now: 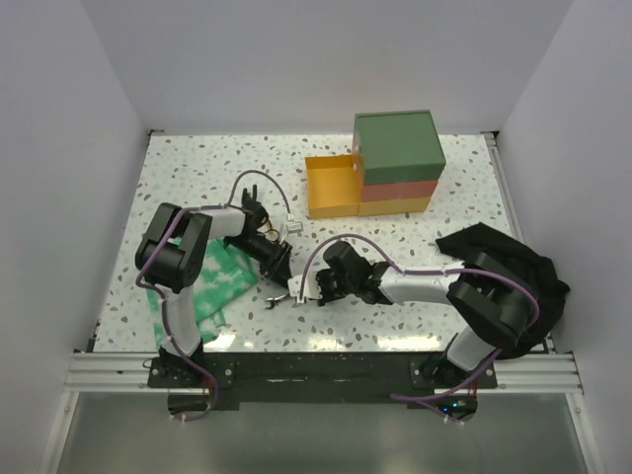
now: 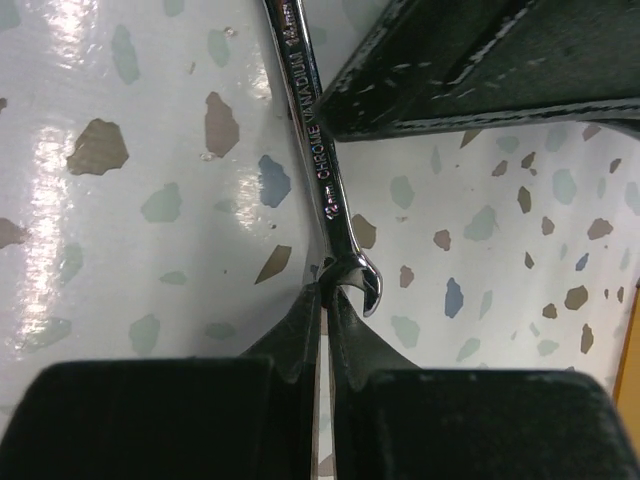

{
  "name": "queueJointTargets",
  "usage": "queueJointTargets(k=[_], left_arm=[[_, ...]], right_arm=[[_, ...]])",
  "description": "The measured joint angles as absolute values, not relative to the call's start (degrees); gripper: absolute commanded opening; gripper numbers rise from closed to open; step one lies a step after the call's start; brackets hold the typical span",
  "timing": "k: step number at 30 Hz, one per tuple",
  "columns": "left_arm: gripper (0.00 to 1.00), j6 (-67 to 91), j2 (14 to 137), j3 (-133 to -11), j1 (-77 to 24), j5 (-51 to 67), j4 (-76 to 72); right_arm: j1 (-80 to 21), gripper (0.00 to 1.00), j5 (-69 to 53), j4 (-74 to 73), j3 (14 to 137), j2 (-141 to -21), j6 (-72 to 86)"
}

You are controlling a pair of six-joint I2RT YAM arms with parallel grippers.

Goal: Sort the tools into containers

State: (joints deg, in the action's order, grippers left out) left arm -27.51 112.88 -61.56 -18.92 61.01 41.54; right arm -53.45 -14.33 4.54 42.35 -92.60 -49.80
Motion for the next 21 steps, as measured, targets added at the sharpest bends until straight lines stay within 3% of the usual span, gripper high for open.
queueJointTargets(k=[6, 7, 9, 10, 12, 13, 16, 21], left_arm=[[0.33, -29.0, 116.8, -63.6, -20.5, 62.5, 45.8], [0.24, -29.2, 117.7, -64.0, -20.6, 63.1, 46.6], [0.18, -29.5, 117.8, -64.0, -20.6, 62.8, 46.8], [0.09, -29.6, 117.9, -64.0, -20.7, 62.5, 46.8], [0.03, -29.7, 117.9, -63.9, -20.8, 61.8, 46.8], [0.0, -29.5, 117.9, -63.9, -20.8, 61.6, 46.8], [0.0, -29.5, 117.4, -63.9, -20.8, 61.3, 47.0], [0.0, -28.6, 112.6, -66.8, -20.7, 59.3, 49.4]], right_arm=[[-53.5, 0.0, -12.2, 7.3, 42.3, -92.6, -47.6], [-53.5, 0.0, -11.6, 7.8, 42.3, -92.6, -47.2], [-53.5, 0.0, -11.5, 8.1, 42.3, -92.6, -47.1], [-53.5, 0.0, -11.4, 8.3, 42.3, -92.6, -47.0], [-53.5, 0.1, -11.4, 8.3, 42.4, -92.6, -47.0], [-53.5, 0.22, -11.5, 7.7, 42.5, -92.4, -47.1], [-53.3, 0.34, -11.3, 2.7, 44.2, -90.5, -47.2], [-50.4, 0.41, -10.3, -9.1, 48.3, -80.9, -46.9]])
